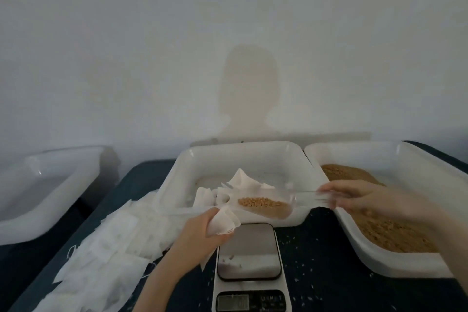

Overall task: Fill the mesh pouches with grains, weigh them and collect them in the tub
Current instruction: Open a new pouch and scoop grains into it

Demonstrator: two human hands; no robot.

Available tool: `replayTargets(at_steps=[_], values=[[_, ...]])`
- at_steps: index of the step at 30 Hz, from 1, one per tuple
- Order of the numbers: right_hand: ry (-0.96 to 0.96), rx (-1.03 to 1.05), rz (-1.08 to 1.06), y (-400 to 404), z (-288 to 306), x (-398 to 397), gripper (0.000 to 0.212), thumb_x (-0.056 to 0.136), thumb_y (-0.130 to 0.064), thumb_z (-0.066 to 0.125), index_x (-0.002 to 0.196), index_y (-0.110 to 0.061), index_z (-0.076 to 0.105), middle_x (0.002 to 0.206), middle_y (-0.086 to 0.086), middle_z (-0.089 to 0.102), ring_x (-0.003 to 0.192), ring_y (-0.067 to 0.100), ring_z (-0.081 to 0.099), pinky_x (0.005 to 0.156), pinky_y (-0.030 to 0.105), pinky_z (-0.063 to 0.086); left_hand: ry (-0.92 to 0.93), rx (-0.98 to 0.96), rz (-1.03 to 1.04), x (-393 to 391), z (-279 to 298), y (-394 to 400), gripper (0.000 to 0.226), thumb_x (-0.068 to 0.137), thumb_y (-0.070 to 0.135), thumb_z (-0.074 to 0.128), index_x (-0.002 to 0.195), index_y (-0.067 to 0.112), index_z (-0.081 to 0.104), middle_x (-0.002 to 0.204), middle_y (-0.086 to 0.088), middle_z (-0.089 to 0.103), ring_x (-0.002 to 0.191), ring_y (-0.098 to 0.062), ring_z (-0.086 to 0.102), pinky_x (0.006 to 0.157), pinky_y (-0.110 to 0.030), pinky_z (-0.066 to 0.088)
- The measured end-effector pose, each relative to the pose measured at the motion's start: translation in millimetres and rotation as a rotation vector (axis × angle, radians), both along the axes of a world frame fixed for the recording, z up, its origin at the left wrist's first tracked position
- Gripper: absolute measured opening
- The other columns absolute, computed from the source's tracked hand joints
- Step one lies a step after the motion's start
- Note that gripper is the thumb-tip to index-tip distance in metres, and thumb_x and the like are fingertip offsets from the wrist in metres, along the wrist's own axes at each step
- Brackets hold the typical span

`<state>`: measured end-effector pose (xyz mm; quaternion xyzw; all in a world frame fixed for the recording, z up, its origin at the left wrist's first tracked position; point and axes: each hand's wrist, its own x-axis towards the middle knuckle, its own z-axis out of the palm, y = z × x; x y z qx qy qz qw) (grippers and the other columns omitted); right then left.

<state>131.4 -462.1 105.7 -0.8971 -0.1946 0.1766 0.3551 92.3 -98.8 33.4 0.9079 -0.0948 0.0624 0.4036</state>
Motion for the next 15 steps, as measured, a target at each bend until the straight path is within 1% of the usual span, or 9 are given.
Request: replayTargets(at_steps=[1, 2, 3, 4, 7, 9, 10, 13, 15], values=[[0.007, -0.010, 0.017, 2, 0, 0, 0.032, 0.099, -0.025, 0.050, 0.125, -0.044, 0.050, 0.105, -0.013, 0.064, 0.090, 0.010, 0.060, 0.081, 0.032, 0.054, 0.002, 0.004, -0.001, -1, -1, 2, 0.019, 0.077, 0.047, 0.069, 0.091, 0.038, 0.059, 0.089, 0.031, 0.062, 0.081, 0.009, 0.059, 0.066, -0.006, 0.045], [0.011, -0.017, 0.033, 5, 0, 1, 0.032, 0.099, -0.024, 0.050, 0.123, -0.044, 0.051, 0.104, -0.011, 0.064, 0.079, 0.004, 0.058, 0.070, 0.023, 0.052, 0.003, 0.006, -0.001, -1, -2, 3, 0.020, 0.076, 0.048, 0.069, 0.090, 0.038, 0.058, 0.089, 0.029, 0.062, 0.080, 0.008, 0.059, 0.065, -0.006, 0.044], [0.014, -0.025, 0.044, 7, 0, 2, 0.032, 0.099, -0.022, 0.050, 0.121, -0.044, 0.051, 0.103, -0.011, 0.064, 0.072, -0.001, 0.054, 0.062, 0.018, 0.046, 0.006, 0.004, 0.000, -2, -2, 4, 0.021, 0.075, 0.049, 0.069, 0.090, 0.039, 0.058, 0.088, 0.028, 0.063, 0.080, 0.008, 0.059, 0.064, -0.005, 0.043], [0.018, -0.031, 0.053, 8, 0, 3, 0.033, 0.099, -0.020, 0.050, 0.121, -0.044, 0.052, 0.102, -0.010, 0.064, 0.068, -0.004, 0.052, 0.059, 0.015, 0.043, 0.010, 0.001, 0.000, -2, -2, 4, 0.023, 0.074, 0.051, 0.069, 0.091, 0.040, 0.058, 0.088, 0.027, 0.063, 0.081, 0.008, 0.059, 0.064, -0.005, 0.043], [0.060, -0.010, 0.088, 11, -2, 4, 0.033, 0.097, -0.020, 0.050, 0.120, -0.044, 0.053, 0.101, -0.012, 0.063, 0.072, -0.002, 0.051, 0.061, 0.015, 0.043, 0.024, 0.016, -0.017, -2, -3, 3, 0.033, 0.070, 0.058, 0.067, 0.097, 0.042, 0.057, 0.091, 0.029, 0.062, 0.085, 0.010, 0.058, 0.066, -0.006, 0.044], [0.084, 0.006, 0.110, 12, -1, 3, 0.032, 0.094, -0.026, 0.050, 0.119, -0.046, 0.054, 0.100, -0.015, 0.063, 0.074, -0.002, 0.052, 0.063, 0.014, 0.043, 0.027, 0.035, -0.021, -1, -3, 2, 0.037, 0.070, 0.056, 0.068, 0.102, 0.043, 0.057, 0.093, 0.028, 0.064, 0.088, 0.011, 0.058, 0.068, -0.009, 0.045], [0.090, 0.005, 0.117, 12, -1, 3, 0.033, 0.094, -0.026, 0.050, 0.119, -0.047, 0.054, 0.099, -0.017, 0.064, 0.074, -0.003, 0.052, 0.062, 0.014, 0.043, 0.023, 0.046, -0.022, 0, -4, 3, 0.037, 0.072, 0.054, 0.069, 0.105, 0.042, 0.056, 0.095, 0.026, 0.064, 0.089, 0.011, 0.058, 0.070, -0.010, 0.045], [0.104, -0.011, 0.132, 12, -2, 4, 0.036, 0.097, -0.018, 0.049, 0.119, -0.045, 0.054, 0.100, -0.017, 0.064, 0.074, -0.001, 0.051, 0.061, 0.015, 0.043, 0.015, 0.084, -0.048, 1, -6, 4, 0.037, 0.074, 0.051, 0.071, 0.106, 0.041, 0.055, 0.097, 0.024, 0.064, 0.090, 0.008, 0.059, 0.075, -0.013, 0.047], [0.113, -0.020, 0.137, 12, -2, 4, 0.036, 0.097, -0.017, 0.050, 0.120, -0.044, 0.054, 0.102, -0.015, 0.064, 0.075, 0.000, 0.051, 0.062, 0.015, 0.042, 0.018, 0.103, -0.070, 1, -7, 3, 0.038, 0.071, 0.056, 0.068, 0.104, 0.042, 0.054, 0.095, 0.024, 0.063, 0.088, 0.006, 0.059, 0.075, -0.016, 0.048]])
